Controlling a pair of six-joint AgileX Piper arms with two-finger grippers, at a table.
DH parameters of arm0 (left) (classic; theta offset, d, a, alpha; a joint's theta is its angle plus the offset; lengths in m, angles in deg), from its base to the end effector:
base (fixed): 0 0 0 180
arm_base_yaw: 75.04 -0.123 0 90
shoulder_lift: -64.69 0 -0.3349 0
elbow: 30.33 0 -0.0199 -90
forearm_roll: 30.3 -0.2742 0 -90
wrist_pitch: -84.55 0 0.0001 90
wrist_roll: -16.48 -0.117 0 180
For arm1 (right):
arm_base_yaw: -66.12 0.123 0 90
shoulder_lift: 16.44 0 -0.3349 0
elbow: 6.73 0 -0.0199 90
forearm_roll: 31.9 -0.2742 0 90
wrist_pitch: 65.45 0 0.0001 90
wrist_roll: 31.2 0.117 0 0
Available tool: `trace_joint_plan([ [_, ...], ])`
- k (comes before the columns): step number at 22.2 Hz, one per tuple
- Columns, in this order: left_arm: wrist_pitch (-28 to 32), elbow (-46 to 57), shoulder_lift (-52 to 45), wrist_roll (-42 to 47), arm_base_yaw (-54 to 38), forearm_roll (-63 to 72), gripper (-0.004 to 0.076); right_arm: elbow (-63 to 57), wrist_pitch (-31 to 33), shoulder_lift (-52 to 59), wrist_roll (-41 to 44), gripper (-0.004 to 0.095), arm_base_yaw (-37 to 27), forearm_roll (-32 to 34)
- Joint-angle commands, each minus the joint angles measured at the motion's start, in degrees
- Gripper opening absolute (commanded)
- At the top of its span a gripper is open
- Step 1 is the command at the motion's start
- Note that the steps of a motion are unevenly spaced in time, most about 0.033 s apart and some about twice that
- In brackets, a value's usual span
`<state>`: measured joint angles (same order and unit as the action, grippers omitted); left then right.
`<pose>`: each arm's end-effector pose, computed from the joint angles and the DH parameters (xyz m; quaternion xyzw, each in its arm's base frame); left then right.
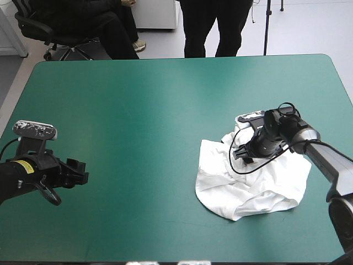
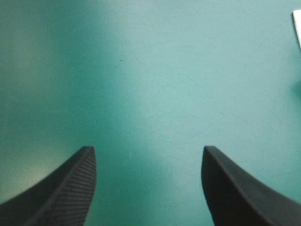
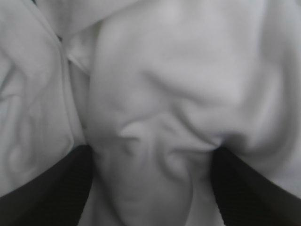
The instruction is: Fold the cloth
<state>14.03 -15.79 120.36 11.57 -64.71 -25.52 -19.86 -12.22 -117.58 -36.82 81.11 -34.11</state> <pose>0.1324 -0.0335 0.4208 0.1249 0.9327 -0.0575 0.3334 0.3353 0.0935 0.2428 -0.1682 0.9796 0.0254 0.1071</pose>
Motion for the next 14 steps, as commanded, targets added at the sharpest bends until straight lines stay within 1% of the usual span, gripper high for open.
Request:
trace_joint_plan([
  [1,-3.51,-1.73,-0.28,0.48,-0.02,1.17,0.0464,1.72,-1.04,-1.16,-0.08,0.0645,0.05,-1.60],
  [2,-3.51,-1.73,-0.28,0.48,-0.02,1.18,0.0464,1.72,-1.04,-1.89,-0.08,0.0614,0.05,-2.37],
  [3,-3.51,-1.73,-0.28,0.48,-0.02,1.18,0.0464,1.72,-1.04,-2.42,-0.08,0.0557,0.05,-3.20],
  [4,-3.51,-1.73,-0.28,0.48,-0.02,1.18,0.0464,1.72,-1.04,-2.86,-0.75,0.0371,0.43,-5.32],
  [6,-3.51,-1.73,-0.39,0.48,-0.02,1.18,0.0464,1.72,-1.15,-2.86,-3.31,0.0116,1.32,-7.15],
  [7,-3.51,-1.73,-0.39,0.48,-0.02,1.18,0.0465,1.72,-1.01,-2.86,-4.56,0.0017,1.81,-8.06],
  [8,-3.51,-1.73,-0.39,0.48,-0.02,1.18,0.0464,1.82,-1.01,-2.86,-5.67,-0.0009,3.39,-9.84],
  [11,-3.51,-1.73,-0.39,0.48,-0.02,1.18,0.0464,2.53,-2.38,-2.86,-5.67,-0.0018,7.44,-12.75],
  [14,-3.51,-1.73,-0.39,0.48,-0.02,1.28,0.0464,6.23,-5.16,-2.86,-5.67,-0.0018,14.46,-16.38],
])
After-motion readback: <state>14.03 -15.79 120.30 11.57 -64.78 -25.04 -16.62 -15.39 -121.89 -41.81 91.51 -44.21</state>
